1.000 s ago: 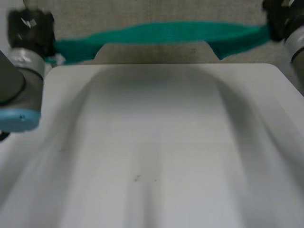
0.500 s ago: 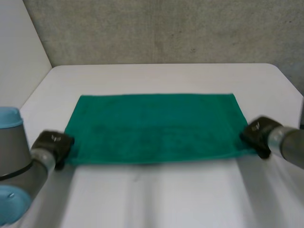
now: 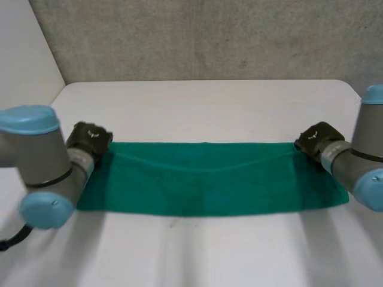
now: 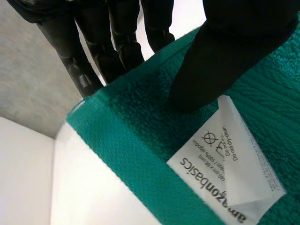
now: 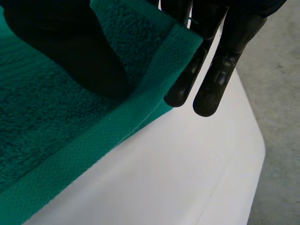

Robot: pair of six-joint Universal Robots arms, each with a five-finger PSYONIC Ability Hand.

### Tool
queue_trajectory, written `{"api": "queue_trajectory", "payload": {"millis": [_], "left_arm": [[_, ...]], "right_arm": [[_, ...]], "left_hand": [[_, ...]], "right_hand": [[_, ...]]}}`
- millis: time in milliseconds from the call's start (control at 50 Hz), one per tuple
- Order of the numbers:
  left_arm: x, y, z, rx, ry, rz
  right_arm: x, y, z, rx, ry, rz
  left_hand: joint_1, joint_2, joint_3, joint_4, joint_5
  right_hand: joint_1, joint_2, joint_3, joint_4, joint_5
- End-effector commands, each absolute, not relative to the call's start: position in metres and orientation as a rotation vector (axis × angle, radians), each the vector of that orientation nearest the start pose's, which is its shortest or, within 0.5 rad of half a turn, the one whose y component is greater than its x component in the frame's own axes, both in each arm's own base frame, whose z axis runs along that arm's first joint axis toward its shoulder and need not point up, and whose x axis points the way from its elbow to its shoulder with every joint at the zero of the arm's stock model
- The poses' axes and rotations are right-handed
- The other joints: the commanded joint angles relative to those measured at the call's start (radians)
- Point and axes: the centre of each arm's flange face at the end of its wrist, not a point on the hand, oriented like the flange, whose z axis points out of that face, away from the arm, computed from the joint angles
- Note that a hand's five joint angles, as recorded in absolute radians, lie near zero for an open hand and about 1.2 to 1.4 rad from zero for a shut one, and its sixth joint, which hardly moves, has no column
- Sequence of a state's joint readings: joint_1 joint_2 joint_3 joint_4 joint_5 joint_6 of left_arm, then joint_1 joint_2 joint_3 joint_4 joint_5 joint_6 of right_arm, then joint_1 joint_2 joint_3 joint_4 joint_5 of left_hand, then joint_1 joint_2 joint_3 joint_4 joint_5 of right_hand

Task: Fold the towel.

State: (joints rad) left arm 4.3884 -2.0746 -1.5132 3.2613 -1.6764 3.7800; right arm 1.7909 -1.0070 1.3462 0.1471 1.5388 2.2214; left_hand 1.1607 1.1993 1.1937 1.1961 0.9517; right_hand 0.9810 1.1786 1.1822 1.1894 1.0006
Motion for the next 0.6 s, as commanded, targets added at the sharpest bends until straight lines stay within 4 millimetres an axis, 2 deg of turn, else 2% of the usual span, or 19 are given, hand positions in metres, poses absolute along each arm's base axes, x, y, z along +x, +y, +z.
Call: {"api": "queue_trajectory", "payload": {"millis": [20,60,80,180,300,320,340,360,400,460,480,500,540,600], "left_arm": [[-0.255,-0.375,0.142,0.962,2.0,-1.775],[-0.257,-0.378,0.138,0.967,1.996,-1.774],[-0.261,-0.39,0.128,0.972,1.976,-1.781],[-0.266,-0.399,0.114,0.991,1.968,-1.794],[-0.273,-0.407,0.115,0.987,1.879,-1.924],[-0.274,-0.407,0.115,0.988,1.869,-1.939],[-0.275,-0.406,0.115,0.995,1.86,-1.952],[-0.276,-0.405,0.114,1.001,1.858,-1.958],[-0.278,-0.403,0.116,1.007,1.85,-1.97],[-0.285,-0.392,0.128,1.024,1.836,-1.995],[-0.285,-0.39,0.13,1.024,1.835,-1.998],[-0.285,-0.39,0.13,1.024,1.835,-1.998],[-0.282,-0.382,0.14,1.018,1.834,-2.0],[-0.277,-0.371,0.151,1.008,1.844,-1.994]], "right_arm": [[0.222,-0.37,0.151,-1.614,2.559,-1.823],[0.229,-0.379,0.144,-1.614,2.564,-1.844],[0.229,-0.381,0.141,-1.613,2.571,-1.845],[0.231,-0.395,0.137,-1.586,2.591,-1.891],[0.234,-0.408,0.135,-1.554,2.567,-1.982],[0.234,-0.411,0.137,-1.538,2.565,-2.014],[0.234,-0.413,0.138,-1.505,2.575,-2.04],[0.233,-0.413,0.139,-1.474,2.583,-2.056],[0.232,-0.415,0.147,-1.302,2.589,-2.125],[0.231,-0.414,0.163,-1.158,2.558,-2.171],[0.231,-0.414,0.163,-1.157,2.557,-2.171],[0.225,-0.404,0.194,-1.026,2.485,-2.221],[0.226,-0.4,0.2,-1.017,2.459,-2.219],[0.229,-0.375,0.215,-1.038,2.359,-2.152]], "left_hand": [[0.236,0.197,0.203,0.2,0.27],[0.236,0.197,0.203,0.2,0.27],[0.236,0.197,0.203,0.2,0.27],[0.236,0.197,0.203,0.2,0.27],[0.184,0.145,0.151,0.148,0.218],[-0.084,-0.123,-0.117,-0.12,-0.05],[-0.758,-0.797,-0.791,-0.794,-0.724],[-0.986,-1.025,-1.019,-1.022,-0.952],[-0.951,-0.99,-0.984,-0.986,-0.917],[-0.986,-1.025,-1.019,-1.022,-0.952],[-0.986,-1.025,-1.019,-1.022,-0.952],[-0.986,-1.025,-1.019,-1.022,-0.952],[-0.986,-1.025,-1.019,-1.022,-0.952],[-0.986,-1.025,-1.019,-1.022,-0.952]], "right_hand": [[0.415,0.218,0.214,0.207,0.221],[0.415,0.218,0.214,0.207,0.221],[0.415,0.218,0.214,0.207,0.221],[0.415,0.218,0.214,0.207,0.221],[0.415,0.218,0.214,0.207,0.221],[-0.002,-0.2,-0.203,-0.211,-0.196],[-0.506,-0.704,-0.708,-0.715,-0.7],[-0.724,-0.921,-0.925,-0.932,-0.918],[-0.806,-1.004,-1.008,-1.015,-1.001],[-0.806,-1.004,-1.008,-1.015,-1.001],[-0.806,-1.004,-1.008,-1.015,-1.001],[-0.806,-1.004,-1.008,-1.015,-1.001],[-0.806,-1.004,-1.008,-1.015,-1.001],[-0.806,-1.004,-1.008,-1.015,-1.001]]}}
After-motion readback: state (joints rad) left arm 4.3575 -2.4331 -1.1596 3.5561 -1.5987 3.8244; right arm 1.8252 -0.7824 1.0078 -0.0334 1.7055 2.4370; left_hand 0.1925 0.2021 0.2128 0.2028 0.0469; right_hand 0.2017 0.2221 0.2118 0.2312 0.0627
